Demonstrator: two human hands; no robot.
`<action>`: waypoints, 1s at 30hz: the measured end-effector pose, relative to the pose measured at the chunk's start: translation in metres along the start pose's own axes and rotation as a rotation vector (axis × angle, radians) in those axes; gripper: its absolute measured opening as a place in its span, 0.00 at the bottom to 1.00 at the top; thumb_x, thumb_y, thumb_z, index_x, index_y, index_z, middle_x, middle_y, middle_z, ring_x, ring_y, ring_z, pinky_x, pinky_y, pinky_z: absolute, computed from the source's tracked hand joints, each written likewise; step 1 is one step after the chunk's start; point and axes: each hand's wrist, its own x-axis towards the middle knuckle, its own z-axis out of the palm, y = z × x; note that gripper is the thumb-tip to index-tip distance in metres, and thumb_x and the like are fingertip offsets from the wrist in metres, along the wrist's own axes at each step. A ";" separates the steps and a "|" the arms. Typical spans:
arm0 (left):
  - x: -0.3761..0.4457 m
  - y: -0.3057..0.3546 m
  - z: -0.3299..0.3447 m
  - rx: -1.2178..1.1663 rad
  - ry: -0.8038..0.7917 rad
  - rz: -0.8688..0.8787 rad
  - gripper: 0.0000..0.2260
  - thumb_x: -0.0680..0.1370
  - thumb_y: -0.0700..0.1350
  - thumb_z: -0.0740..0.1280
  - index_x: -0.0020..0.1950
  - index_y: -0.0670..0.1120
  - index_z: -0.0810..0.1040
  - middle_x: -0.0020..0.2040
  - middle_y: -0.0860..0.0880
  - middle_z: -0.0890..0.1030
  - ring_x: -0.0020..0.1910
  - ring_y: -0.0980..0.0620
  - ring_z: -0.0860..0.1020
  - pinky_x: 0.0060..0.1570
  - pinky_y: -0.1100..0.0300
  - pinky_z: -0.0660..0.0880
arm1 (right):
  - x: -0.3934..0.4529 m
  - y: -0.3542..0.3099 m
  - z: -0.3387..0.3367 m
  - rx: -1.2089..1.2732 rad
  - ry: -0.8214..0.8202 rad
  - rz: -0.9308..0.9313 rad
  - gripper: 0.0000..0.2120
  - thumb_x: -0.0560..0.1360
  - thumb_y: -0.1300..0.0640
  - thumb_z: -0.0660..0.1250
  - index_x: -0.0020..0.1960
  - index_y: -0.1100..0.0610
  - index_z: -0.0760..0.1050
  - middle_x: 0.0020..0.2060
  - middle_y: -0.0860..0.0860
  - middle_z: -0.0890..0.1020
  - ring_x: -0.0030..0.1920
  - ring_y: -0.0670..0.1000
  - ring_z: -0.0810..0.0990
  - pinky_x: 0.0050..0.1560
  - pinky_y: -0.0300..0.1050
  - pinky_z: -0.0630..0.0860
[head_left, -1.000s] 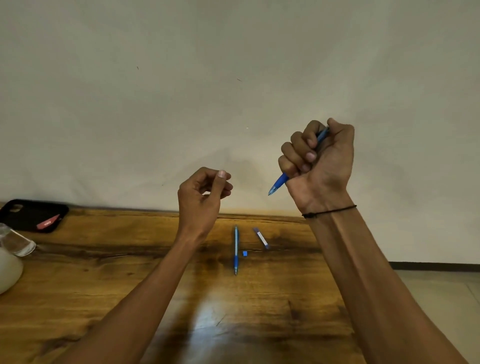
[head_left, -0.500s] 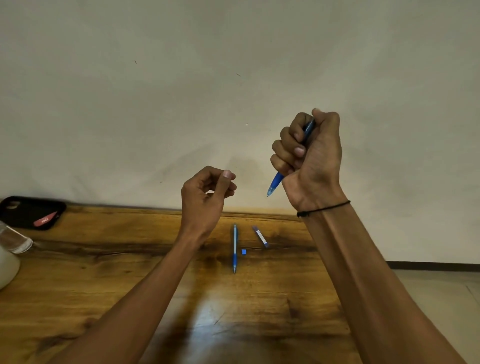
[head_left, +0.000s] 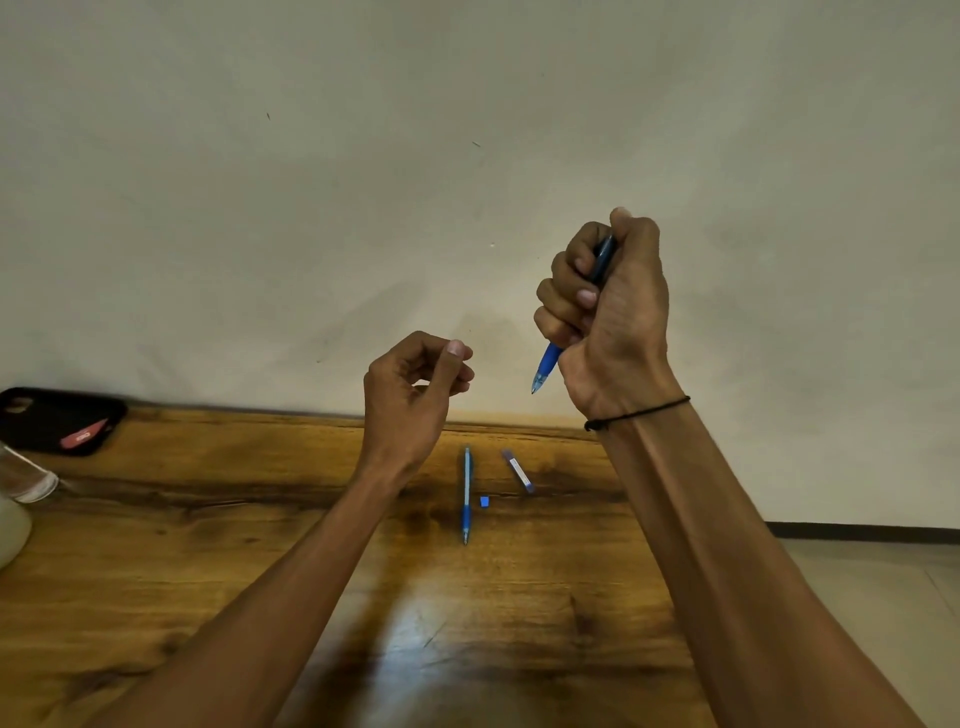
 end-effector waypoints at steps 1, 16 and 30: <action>0.000 0.000 0.000 0.002 -0.001 -0.001 0.07 0.84 0.45 0.68 0.53 0.45 0.85 0.42 0.50 0.86 0.45 0.50 0.86 0.49 0.55 0.86 | 0.000 0.000 0.000 -0.003 0.000 0.000 0.24 0.87 0.50 0.47 0.33 0.56 0.60 0.21 0.47 0.60 0.21 0.45 0.55 0.24 0.35 0.53; 0.000 0.001 -0.001 0.004 0.003 -0.001 0.08 0.84 0.45 0.68 0.54 0.42 0.85 0.43 0.47 0.86 0.45 0.49 0.86 0.49 0.53 0.86 | 0.000 0.002 0.003 -0.030 0.022 0.016 0.24 0.87 0.50 0.47 0.33 0.56 0.61 0.21 0.47 0.60 0.21 0.45 0.55 0.24 0.35 0.52; 0.000 0.000 0.000 0.014 -0.002 0.003 0.07 0.84 0.45 0.68 0.53 0.44 0.85 0.43 0.49 0.86 0.45 0.50 0.86 0.48 0.57 0.85 | -0.001 0.002 0.003 -0.006 0.033 0.027 0.23 0.85 0.51 0.47 0.32 0.55 0.60 0.21 0.47 0.60 0.21 0.45 0.54 0.24 0.35 0.53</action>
